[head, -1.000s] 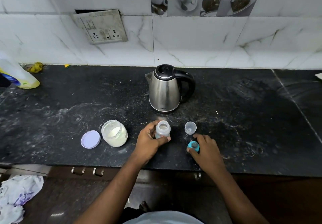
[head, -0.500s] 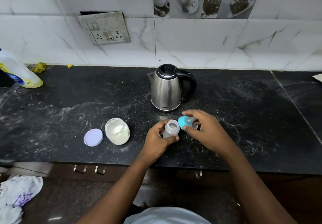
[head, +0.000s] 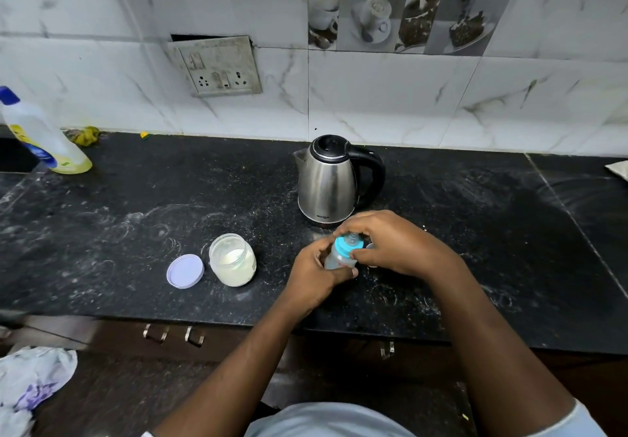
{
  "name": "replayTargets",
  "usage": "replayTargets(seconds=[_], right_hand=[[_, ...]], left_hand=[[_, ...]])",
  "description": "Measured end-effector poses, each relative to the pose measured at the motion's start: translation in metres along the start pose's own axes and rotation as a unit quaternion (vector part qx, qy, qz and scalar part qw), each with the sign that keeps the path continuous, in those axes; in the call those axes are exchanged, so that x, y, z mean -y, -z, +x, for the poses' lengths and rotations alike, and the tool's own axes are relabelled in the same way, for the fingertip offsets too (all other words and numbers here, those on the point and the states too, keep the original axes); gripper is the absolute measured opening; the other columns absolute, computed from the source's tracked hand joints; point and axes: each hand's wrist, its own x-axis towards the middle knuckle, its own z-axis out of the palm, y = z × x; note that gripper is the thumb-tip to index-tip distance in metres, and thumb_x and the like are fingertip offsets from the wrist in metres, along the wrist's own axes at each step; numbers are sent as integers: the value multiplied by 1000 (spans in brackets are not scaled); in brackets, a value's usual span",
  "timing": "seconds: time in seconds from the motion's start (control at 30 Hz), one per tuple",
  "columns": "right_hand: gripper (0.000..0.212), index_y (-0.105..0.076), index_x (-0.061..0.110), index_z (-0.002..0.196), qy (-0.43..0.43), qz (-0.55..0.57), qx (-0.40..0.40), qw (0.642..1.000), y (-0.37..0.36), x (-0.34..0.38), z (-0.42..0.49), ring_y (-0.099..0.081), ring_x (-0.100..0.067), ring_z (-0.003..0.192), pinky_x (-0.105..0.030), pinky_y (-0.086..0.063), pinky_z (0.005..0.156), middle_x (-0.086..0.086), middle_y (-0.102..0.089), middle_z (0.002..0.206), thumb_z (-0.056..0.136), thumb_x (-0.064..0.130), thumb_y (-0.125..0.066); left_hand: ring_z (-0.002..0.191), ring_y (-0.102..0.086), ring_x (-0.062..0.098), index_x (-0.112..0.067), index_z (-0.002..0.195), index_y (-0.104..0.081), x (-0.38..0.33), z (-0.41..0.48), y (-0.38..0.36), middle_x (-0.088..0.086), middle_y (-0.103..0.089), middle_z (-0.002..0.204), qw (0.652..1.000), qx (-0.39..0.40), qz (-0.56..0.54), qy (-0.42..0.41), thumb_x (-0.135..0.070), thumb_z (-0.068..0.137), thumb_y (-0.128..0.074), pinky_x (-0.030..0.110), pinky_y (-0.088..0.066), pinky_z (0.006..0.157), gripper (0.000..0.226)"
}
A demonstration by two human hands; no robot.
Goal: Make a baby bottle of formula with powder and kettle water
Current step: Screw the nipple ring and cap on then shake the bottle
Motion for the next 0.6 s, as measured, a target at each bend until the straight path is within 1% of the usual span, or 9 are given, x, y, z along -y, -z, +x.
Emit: replayTargets(seconds=[0.07, 0.13, 0.27, 0.37, 0.4, 0.47, 0.5, 0.53, 0.6], right_hand=[[39, -73, 25, 124, -13, -12, -8, 1000, 1, 1, 1, -61, -5, 107, -30, -52, 92, 10, -71, 119, 85, 19, -76], [34, -74, 25, 119, -28, -19, -21, 999, 1, 0, 3, -62, -7, 100, -34, -54, 87, 8, -71, 112, 85, 25, -77], [23, -71, 28, 94, -58, -56, -25, 996, -1, 3, 8, -62, -12, 84, -41, -54, 73, 8, -66, 88, 82, 46, -78], [38, -69, 26, 88, -100, -77, -42, 991, -4, 5, 9, -62, -14, 74, -39, -52, 64, 6, -66, 80, 85, 64, -69], [43, -71, 28, 93, -104, -48, -55, 992, -5, 4, 8, -64, -12, 75, -38, -53, 64, 6, -67, 82, 85, 69, -63], [52, -70, 32, 120, -105, 70, -87, 988, -7, 4, 1, -66, -3, 80, -29, -54, 69, 10, -70, 91, 88, 70, -57], [51, -65, 32, 131, -104, 139, -114, 978, -9, 3, -3, -66, 1, 81, -22, -52, 71, 13, -70, 95, 92, 64, -59], [42, -63, 31, 134, -107, 199, -150, 962, -15, 0, -8, -66, 5, 81, -17, -50, 71, 14, -69, 96, 98, 53, -60], [29, -61, 33, 132, -123, 301, -213, 921, -32, -8, -15, -66, 4, 86, -17, -50, 76, 11, -70, 103, 103, 36, -60]], left_hand=[[103, -75, 11, -16, 123, -74, -4, 0, 0, -1, -81, 111, 1000, 0, -2, -5, 8, 76, -88, 27, -58, 90, 54], [102, -75, 9, -16, 123, -74, -6, 0, 0, -1, -81, 111, 1000, 1, -2, -7, 10, 75, -87, 25, -56, 89, 56], [104, -75, 12, -18, 124, -74, -7, 0, 2, 0, -81, 112, 1000, 7, 7, -7, 9, 74, -88, 26, -56, 90, 59], [102, -75, 9, -20, 122, -74, -10, -2, 2, -2, -81, 109, 1000, 6, 8, -2, 12, 74, -87, 22, -56, 86, 59], [101, -75, 9, -19, 121, -74, -11, -3, 3, -1, -81, 109, 1000, 5, 6, -1, 12, 74, -87, 21, -56, 85, 58], [101, -75, 10, -17, 121, -73, -13, -2, 5, 0, -81, 111, 1000, 1, 4, -1, 12, 75, -87, 21, -56, 84, 56], [102, -75, 9, -16, 123, -72, -15, -2, 6, -1, -81, 111, 1000, -4, 3, -1, 11, 75, -87, 20, -56, 85, 57], [102, -75, 7, -17, 124, -71, -17, -2, 8, -3, -81, 111, 1000, -8, 1, -2, 12, 75, -87, 19, -55, 85, 59], [100, -75, 3, -17, 124, -70, -23, 0, 11, -8, -82, 107, 1000, -14, -1, -2, 12, 74, -88, 17, -55, 84, 61]])
